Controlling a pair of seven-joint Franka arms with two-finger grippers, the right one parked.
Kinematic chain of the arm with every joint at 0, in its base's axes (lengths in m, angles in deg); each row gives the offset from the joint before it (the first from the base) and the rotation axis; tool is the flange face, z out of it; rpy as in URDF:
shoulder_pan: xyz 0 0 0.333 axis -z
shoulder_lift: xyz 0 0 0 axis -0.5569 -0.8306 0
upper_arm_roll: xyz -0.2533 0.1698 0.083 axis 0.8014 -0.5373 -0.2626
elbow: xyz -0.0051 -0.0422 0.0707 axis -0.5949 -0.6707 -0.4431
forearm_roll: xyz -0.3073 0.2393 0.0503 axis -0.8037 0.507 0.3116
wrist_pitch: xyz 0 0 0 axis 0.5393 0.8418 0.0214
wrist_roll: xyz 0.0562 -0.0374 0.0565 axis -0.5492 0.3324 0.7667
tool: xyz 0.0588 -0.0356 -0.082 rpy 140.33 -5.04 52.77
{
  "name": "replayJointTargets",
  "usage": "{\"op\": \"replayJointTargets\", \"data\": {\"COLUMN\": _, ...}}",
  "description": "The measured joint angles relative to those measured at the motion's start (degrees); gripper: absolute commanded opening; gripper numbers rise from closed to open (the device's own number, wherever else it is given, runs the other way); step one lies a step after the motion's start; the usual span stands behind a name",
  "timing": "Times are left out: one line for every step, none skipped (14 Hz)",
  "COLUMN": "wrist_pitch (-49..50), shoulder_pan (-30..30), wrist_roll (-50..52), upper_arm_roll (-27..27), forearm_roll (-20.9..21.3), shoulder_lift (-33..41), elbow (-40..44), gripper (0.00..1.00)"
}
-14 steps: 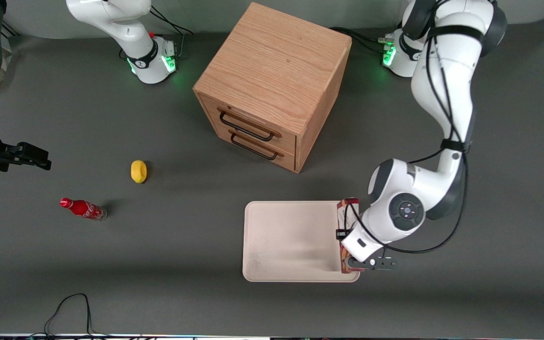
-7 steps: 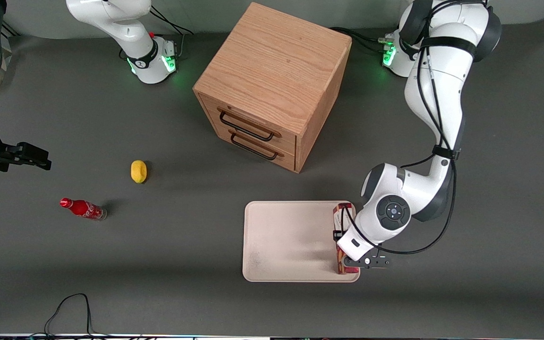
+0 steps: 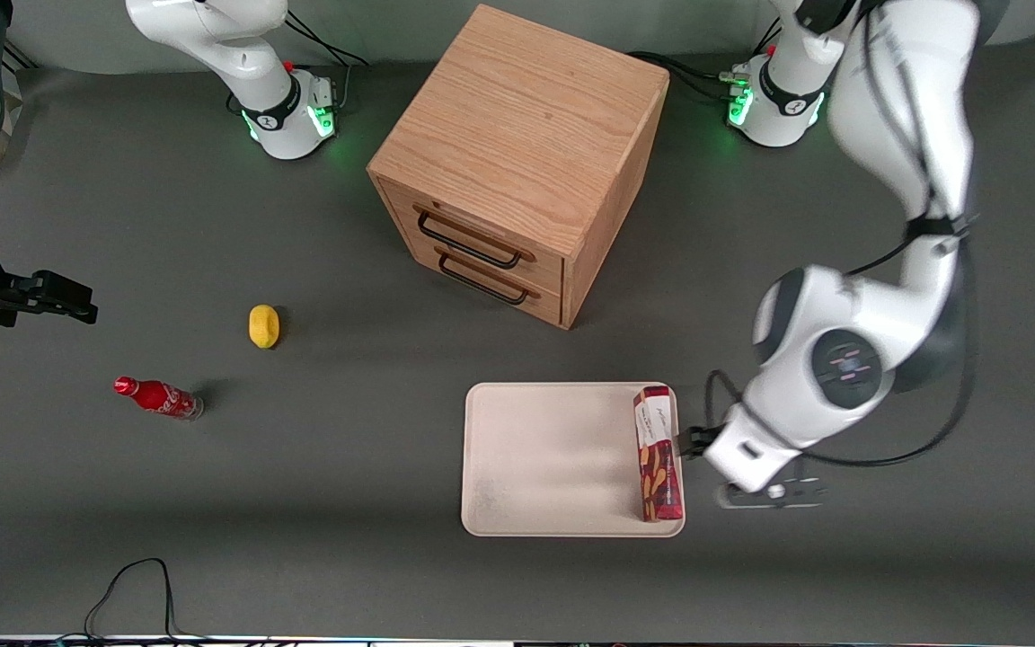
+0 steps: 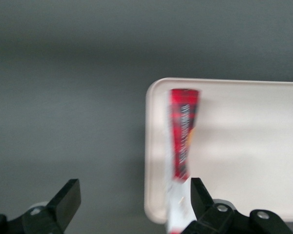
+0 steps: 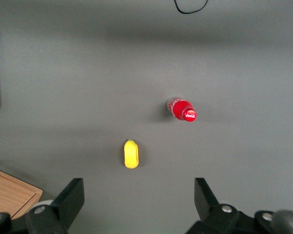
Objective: Place red cookie box on tray
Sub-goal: 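Open the left gripper and raise it away from the box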
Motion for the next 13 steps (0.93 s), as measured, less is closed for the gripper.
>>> {"op": "replayJointTargets", "data": {"wrist_pitch": 3.08, "shoulder_pan": -1.38, "wrist_roll": -0.01, "upper_arm_roll": -0.05, "forearm_roll": 0.05, "shoulder_lift": 3.33, "elbow": -1.34, "gripper": 1.00}}
{"op": "replayJointTargets", "data": {"wrist_pitch": 5.87, "shoulder_pan": -2.85, "wrist_roll": -0.04, "upper_arm_roll": -0.12, "forearm_roll": 0.11, "shoulder_lift": 6.81, "elbow": -2.85, "gripper": 1.00}}
{"op": "replayJointTargets", "data": {"wrist_pitch": 8.21, "shoulder_pan": -4.46, "wrist_roll": -0.15, "upper_arm_roll": -0.19, "forearm_roll": 0.19, "shoulder_lift": 10.49, "elbow": -4.63, "gripper": 1.00}}
{"op": "replayJointTargets", "data": {"wrist_pitch": 10.02, "shoulder_pan": -6.15, "wrist_roll": -0.61, "upper_arm_roll": -0.24, "forearm_roll": 0.29, "shoulder_lift": 14.06, "elbow": -6.49, "gripper": 1.00}}
{"op": "replayJointTargets", "data": {"wrist_pitch": 11.60, "shoulder_pan": -8.03, "wrist_roll": -2.17, "upper_arm_roll": -0.27, "forearm_roll": 0.38, "shoulder_lift": 17.71, "elbow": -8.49, "gripper": 1.00}}
{"op": "replayJointTargets", "data": {"wrist_pitch": 12.77, "shoulder_pan": -9.83, "wrist_roll": -4.57, "upper_arm_roll": -0.29, "forearm_roll": 0.41, "shoulder_lift": 21.10, "elbow": -10.63, "gripper": 1.00}}
{"op": "replayJointTargets", "data": {"wrist_pitch": 13.59, "shoulder_pan": -11.50, "wrist_roll": -7.05, "upper_arm_roll": -0.33, "forearm_roll": 0.43, "shoulder_lift": 24.50, "elbow": -13.27, "gripper": 1.00}}
{"op": "replayJointTargets", "data": {"wrist_pitch": 13.90, "shoulder_pan": -12.99, "wrist_roll": -8.94, "upper_arm_roll": -0.36, "forearm_roll": 0.44, "shoulder_lift": 27.89, "elbow": -16.49, "gripper": 1.00}}
{"op": "replayJointTargets", "data": {"wrist_pitch": 13.94, "shoulder_pan": -14.23, "wrist_roll": -10.23, "upper_arm_roll": -0.39, "forearm_roll": 0.44, "shoulder_lift": 31.12, "elbow": -20.07, "gripper": 1.00}}
{"op": "replayJointTargets", "data": {"wrist_pitch": 13.94, "shoulder_pan": -15.22, "wrist_roll": -11.21, "upper_arm_roll": -0.39, "forearm_roll": 0.44, "shoulder_lift": 34.06, "elbow": -23.58, "gripper": 1.00}}
{"op": "replayJointTargets", "data": {"wrist_pitch": 13.92, "shoulder_pan": -15.87, "wrist_roll": -12.31, "upper_arm_roll": -0.39, "forearm_roll": 0.44, "shoulder_lift": 36.63, "elbow": -26.64, "gripper": 1.00}}
{"op": "replayJointTargets", "data": {"wrist_pitch": 13.92, "shoulder_pan": -16.13, "wrist_roll": -13.30, "upper_arm_roll": -0.38, "forearm_roll": 0.44, "shoulder_lift": 38.53, "elbow": -28.73, "gripper": 1.00}}
{"op": "replayJointTargets", "data": {"wrist_pitch": 13.92, "shoulder_pan": -16.15, "wrist_roll": -14.04, "upper_arm_roll": -0.35, "forearm_roll": 0.44, "shoulder_lift": 39.82, "elbow": -30.01, "gripper": 1.00}}
